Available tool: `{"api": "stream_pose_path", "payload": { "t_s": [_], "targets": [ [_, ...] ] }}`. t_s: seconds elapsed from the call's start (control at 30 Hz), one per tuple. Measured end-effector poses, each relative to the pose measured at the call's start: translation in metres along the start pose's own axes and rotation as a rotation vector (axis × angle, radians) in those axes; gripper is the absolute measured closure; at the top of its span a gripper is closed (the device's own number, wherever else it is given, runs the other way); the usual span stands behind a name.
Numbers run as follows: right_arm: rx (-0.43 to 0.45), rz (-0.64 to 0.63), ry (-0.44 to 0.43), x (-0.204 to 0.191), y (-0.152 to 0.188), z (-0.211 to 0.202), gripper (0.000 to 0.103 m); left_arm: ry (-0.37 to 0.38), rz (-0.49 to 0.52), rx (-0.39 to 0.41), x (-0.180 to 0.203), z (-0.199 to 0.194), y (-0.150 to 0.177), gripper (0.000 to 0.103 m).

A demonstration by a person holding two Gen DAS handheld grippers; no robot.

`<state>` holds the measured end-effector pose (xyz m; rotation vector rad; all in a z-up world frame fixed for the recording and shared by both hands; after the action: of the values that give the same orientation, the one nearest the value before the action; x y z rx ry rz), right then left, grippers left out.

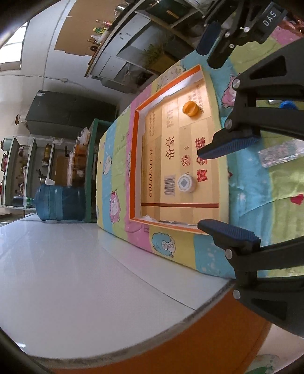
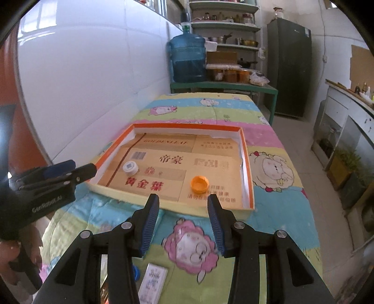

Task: Organize rigid objects
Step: 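Grasp the clear gloss tube with the left gripper while the right gripper grasps the white Hello Kitty box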

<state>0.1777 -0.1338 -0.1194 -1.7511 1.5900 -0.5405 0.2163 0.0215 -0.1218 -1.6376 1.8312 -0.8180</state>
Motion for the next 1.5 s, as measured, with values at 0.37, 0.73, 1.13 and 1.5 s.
{"api": "stream_pose_path", "payload": {
  "t_s": [0.37,0.73,1.13,1.5],
  "targets": [
    [-0.037,0.048,0.02,0.003,0.036,-0.024,0.059,-0.007,-0.013,-0.016,0.002,-0.026,0.023,0.049],
    [-0.034,0.037,0.015,-0.004,0.056,-0.047,0.059,0.014,-0.004,0.011,0.009,-0.055,0.041,0.049],
    [-0.112,0.043,-0.009,-0.021,0.091,-0.033,0.059,0.047,0.003,-0.054,0.027,-0.041,0.076,0.049],
    [-0.196,0.065,-0.029,-0.027,0.108,-0.004,0.059,0.052,0.031,-0.153,0.041,-0.005,0.095,0.049]
  ]
}}
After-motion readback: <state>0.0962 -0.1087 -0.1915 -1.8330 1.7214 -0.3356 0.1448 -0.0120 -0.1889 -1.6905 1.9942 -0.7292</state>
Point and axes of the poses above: each gripper's, at about its wrist camera, not at the fingertips, and z roughly the way its jaws point, x to its right, y to its underside, the point moved 10 cm from there along z, roughly the way its jaws point, and after that the axes turned 5 degrees about z, right-handed, at the moved point
